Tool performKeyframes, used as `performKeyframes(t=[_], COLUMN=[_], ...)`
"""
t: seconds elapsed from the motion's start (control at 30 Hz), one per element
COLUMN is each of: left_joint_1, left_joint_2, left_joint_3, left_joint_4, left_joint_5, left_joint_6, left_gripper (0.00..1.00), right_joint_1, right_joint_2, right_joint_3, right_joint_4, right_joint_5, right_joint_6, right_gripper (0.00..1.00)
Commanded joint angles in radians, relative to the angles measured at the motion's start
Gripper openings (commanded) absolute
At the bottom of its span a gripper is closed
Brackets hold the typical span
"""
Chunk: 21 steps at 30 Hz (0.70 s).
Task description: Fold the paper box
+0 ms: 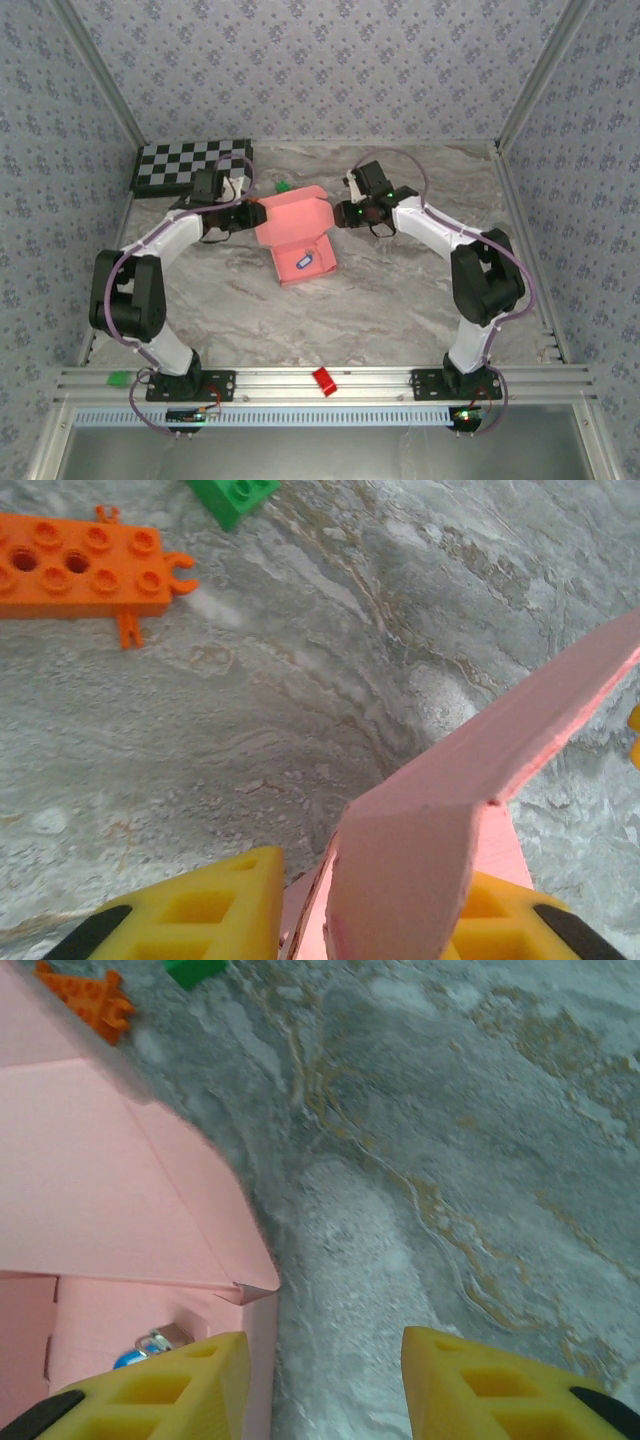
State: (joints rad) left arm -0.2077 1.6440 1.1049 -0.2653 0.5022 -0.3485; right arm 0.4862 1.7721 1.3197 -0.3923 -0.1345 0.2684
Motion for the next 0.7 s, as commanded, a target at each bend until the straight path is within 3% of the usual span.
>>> performKeyframes(t=[0.0,0.17,0.43,0.67], left_joint_1=[-0.023,-0.041,-0.041,-0.041], left_joint_2=[0.031,0.063,-0.099,-0.276], left_joint_3=[0.050,0.087,-0.028,-0.159], left_joint_4=[-0.011,-0.027,0.029,-0.081], left_joint_5=[0.034,0.027,-0.056,-0.163], left_joint_6=[0.032,0.027,0.019,0.012], left_gripper=[0.29,0.27,0.53,0.57], right_joint_1=[-0.015,-0.023,-0.014,0.037], right_joint_2=[-0.061,-0.088,-0.141,-0.116], right_joint_3=[-0.035,-0.096,-0.238,-0.237], right_joint_4=[0.012,0.021,0.094,0.094], right_joint_5=[-0.035,-0.066,-0.093,-0.063], right_joint_6=[0.000,0.005,0.052,0.055], right_gripper=[0.45,0.46,0.48,0.48])
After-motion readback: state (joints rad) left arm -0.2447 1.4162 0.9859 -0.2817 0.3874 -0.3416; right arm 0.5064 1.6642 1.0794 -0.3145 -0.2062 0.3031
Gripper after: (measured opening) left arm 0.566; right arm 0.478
